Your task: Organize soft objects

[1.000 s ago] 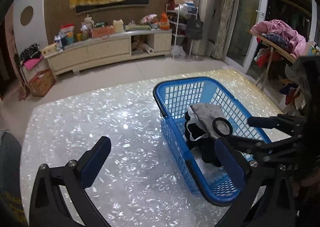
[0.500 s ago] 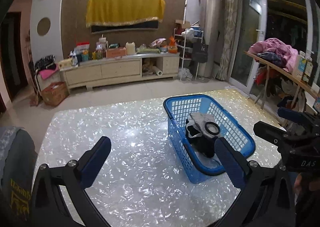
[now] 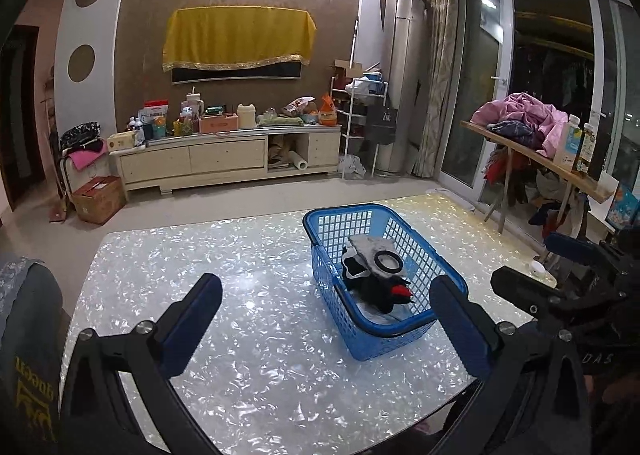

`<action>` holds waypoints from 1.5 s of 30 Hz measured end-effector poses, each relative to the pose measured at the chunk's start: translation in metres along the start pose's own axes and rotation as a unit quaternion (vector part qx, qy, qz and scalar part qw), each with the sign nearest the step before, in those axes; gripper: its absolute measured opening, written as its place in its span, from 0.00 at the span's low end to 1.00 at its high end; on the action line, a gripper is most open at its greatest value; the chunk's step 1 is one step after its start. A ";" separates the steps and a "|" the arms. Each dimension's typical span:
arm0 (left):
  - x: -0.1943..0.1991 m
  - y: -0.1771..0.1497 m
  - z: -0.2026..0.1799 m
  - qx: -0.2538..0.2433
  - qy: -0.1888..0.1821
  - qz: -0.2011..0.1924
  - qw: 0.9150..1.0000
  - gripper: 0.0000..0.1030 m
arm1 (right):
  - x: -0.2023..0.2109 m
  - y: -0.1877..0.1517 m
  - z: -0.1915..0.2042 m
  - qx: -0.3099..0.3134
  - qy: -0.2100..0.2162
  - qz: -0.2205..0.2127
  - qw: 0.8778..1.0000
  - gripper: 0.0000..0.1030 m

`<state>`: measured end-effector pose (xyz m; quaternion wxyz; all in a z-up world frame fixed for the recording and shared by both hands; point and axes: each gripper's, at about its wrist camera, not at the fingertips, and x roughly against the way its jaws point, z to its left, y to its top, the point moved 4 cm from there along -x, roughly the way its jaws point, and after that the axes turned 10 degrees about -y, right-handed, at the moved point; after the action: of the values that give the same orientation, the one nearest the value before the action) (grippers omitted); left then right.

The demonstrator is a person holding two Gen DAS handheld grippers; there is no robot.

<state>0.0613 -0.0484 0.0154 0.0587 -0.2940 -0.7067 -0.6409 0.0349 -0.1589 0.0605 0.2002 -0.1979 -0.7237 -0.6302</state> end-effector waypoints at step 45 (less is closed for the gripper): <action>0.012 -0.005 -0.004 0.003 0.021 -0.013 1.000 1.00 | 0.003 -0.007 0.004 0.001 0.012 -0.005 1.000 1.00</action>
<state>0.0476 -0.0483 0.0178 0.0667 -0.2711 -0.7112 -0.6452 0.0284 -0.1553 0.0556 0.2056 -0.1860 -0.7230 -0.6327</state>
